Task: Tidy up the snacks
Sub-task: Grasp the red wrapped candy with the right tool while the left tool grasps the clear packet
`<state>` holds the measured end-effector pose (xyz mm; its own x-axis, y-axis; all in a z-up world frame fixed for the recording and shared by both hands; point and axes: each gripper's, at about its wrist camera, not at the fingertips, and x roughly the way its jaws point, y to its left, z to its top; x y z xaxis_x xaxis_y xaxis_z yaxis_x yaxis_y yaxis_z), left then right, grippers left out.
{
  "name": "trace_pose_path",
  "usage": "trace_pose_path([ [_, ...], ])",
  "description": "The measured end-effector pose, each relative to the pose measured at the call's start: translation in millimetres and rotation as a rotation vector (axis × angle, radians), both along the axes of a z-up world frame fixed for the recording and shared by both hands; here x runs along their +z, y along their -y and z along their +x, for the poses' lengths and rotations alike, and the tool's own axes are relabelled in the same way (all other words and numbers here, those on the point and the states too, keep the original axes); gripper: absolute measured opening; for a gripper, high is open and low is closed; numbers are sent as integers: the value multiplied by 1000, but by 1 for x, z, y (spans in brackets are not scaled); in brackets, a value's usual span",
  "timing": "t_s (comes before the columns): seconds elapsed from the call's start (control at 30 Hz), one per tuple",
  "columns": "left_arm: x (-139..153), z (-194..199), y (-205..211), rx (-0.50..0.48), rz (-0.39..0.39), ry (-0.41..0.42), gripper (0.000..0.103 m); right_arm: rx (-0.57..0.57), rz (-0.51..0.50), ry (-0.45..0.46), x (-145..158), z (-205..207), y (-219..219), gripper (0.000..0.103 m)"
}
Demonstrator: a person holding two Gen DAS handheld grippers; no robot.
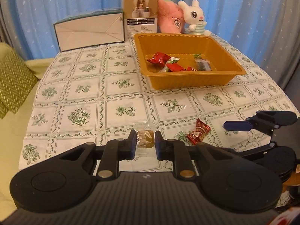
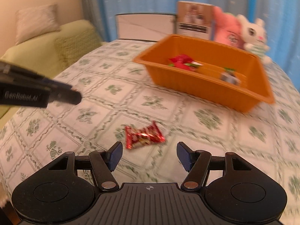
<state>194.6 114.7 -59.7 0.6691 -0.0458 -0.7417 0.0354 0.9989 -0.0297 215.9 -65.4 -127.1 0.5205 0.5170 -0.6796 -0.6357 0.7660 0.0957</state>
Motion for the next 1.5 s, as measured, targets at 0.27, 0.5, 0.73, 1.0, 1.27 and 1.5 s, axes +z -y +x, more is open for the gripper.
trace_pose_path([
  [0.27, -6, 9, -14, 57, -117, -18, 18, 30, -31, 14, -15, 24, -18, 64],
  [0.5, -7, 10, -11, 57, -113, -16, 18, 59, -39, 16, -18, 20, -27, 54],
  [0.73, -7, 9, 1, 32, -86, -11, 18, 32, -27, 22, -11, 17, -24, 16],
  [1.0, -5, 10, 10, 19, -93, -5, 18, -20, -6, 71, 7, 9, -9, 16],
  [1.27, 2, 14, 24, 8, -92, 12, 18, -84, -2, 95, 31, 7, 9, 16],
  [1.5, 8, 16, 35, -5, -103, 27, 18, -147, 14, 82, 44, 11, 28, 16],
])
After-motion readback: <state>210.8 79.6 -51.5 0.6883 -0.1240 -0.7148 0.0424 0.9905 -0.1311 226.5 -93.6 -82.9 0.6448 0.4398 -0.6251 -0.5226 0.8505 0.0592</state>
